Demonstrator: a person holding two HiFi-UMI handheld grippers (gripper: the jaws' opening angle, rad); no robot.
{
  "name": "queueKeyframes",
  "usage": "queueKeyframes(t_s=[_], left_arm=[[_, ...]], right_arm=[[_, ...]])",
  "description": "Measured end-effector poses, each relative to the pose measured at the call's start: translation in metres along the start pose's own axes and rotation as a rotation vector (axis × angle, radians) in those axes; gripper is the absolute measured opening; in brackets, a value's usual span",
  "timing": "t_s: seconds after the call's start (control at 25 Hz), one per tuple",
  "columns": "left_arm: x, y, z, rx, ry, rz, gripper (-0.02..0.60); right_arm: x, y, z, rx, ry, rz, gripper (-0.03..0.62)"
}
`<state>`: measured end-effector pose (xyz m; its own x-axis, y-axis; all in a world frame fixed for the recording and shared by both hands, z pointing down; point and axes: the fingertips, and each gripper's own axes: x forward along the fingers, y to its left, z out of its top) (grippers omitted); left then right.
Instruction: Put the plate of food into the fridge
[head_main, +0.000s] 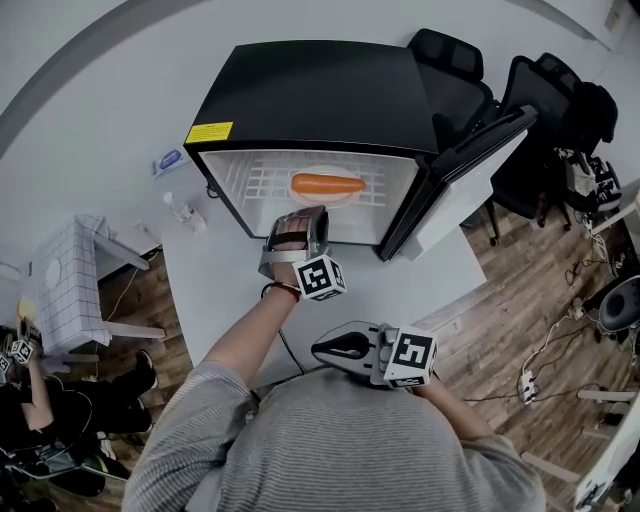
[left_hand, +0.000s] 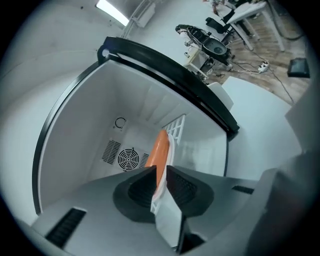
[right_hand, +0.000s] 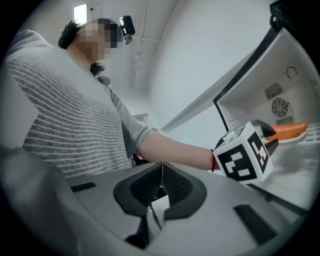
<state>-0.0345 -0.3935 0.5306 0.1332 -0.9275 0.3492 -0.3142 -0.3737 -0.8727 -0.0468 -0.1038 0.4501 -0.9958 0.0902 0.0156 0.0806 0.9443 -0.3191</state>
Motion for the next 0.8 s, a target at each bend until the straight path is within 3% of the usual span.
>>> queueKeyframes(t_s=[0.36, 0.8], left_arm=[[0.017, -0.016, 0.003, 0.13, 0.049, -0.009, 0.069], [0.037, -0.022, 0.0, 0.201, 0.095, -0.031, 0.067]], right_arm=[[-0.005, -0.007, 0.006, 0.026, -0.031, -0.016, 0.015], [-0.006, -0.009, 0.005, 0.038, -0.036, -0.026, 0.015]])
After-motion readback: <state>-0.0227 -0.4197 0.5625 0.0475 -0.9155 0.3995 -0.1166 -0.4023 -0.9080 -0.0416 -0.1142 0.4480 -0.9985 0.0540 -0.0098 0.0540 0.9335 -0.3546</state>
